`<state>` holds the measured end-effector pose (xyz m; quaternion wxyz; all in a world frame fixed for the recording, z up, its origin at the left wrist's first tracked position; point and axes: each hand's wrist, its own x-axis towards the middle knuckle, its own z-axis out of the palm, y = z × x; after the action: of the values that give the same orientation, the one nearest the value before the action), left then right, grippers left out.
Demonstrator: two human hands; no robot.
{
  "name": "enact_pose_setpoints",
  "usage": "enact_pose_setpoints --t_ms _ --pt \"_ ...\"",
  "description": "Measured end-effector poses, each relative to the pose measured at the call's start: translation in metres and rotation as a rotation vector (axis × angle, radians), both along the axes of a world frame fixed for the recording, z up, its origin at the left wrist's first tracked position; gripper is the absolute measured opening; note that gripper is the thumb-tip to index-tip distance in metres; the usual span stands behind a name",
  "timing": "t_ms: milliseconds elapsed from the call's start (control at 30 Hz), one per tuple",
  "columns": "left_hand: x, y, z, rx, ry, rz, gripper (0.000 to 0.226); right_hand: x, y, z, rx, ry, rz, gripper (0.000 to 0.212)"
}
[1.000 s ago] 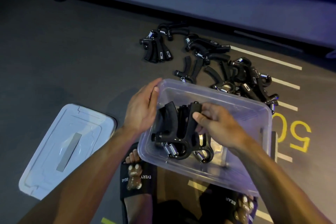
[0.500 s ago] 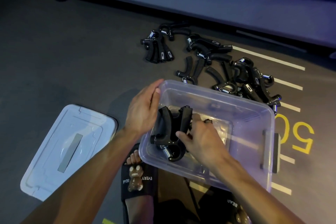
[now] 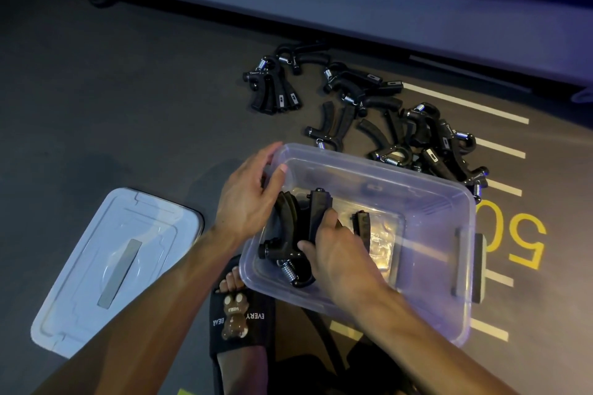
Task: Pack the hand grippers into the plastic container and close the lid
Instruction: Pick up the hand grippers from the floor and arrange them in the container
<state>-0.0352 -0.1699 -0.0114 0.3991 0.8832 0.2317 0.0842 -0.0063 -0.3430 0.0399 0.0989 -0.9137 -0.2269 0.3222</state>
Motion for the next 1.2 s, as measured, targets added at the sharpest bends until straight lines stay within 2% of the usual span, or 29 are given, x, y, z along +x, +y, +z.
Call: enact_pose_setpoints --t_ms 100,333,400,533,633,733,867,933,1033,1200 --pt "0.0 0.0 -0.001 -0.002 0.0 0.005 0.045 0.0 -0.003 -0.001 -0.007 0.007 0.032 0.063" --pt "-0.001 0.0 -0.004 0.001 -0.006 0.028 0.044 0.02 -0.023 0.001 0.1 0.056 0.036 0.054" --pt "-0.001 0.0 -0.005 0.002 -0.006 0.025 0.045 0.032 -0.029 0.005 0.159 0.007 0.017 0.048" --pt "0.0 0.001 -0.008 -0.01 0.002 0.028 0.044 0.083 -0.038 0.014 0.418 -0.14 -0.112 0.025" --pt "0.001 0.002 -0.009 -0.021 0.005 0.031 0.045 0.135 -0.037 0.007 0.453 -0.253 -0.121 0.019" --pt "0.0 0.002 -0.009 -0.034 0.003 0.028 0.045 0.183 -0.027 -0.014 0.372 -0.228 -0.121 0.018" --pt "0.001 0.003 -0.01 -0.041 0.008 0.033 0.042 0.226 -0.011 -0.052 0.056 -0.065 -0.036 0.024" --pt "0.001 0.003 -0.011 -0.044 0.007 0.034 0.041 0.237 -0.007 -0.067 -0.05 -0.046 0.035 0.031" --pt "0.001 0.003 -0.013 -0.055 0.007 0.041 0.038 0.252 -0.006 -0.085 -0.171 -0.055 0.047 0.045" --pt "0.002 0.004 -0.013 -0.062 0.01 0.037 0.035 0.259 -0.008 -0.1 -0.233 -0.05 -0.048 0.051"
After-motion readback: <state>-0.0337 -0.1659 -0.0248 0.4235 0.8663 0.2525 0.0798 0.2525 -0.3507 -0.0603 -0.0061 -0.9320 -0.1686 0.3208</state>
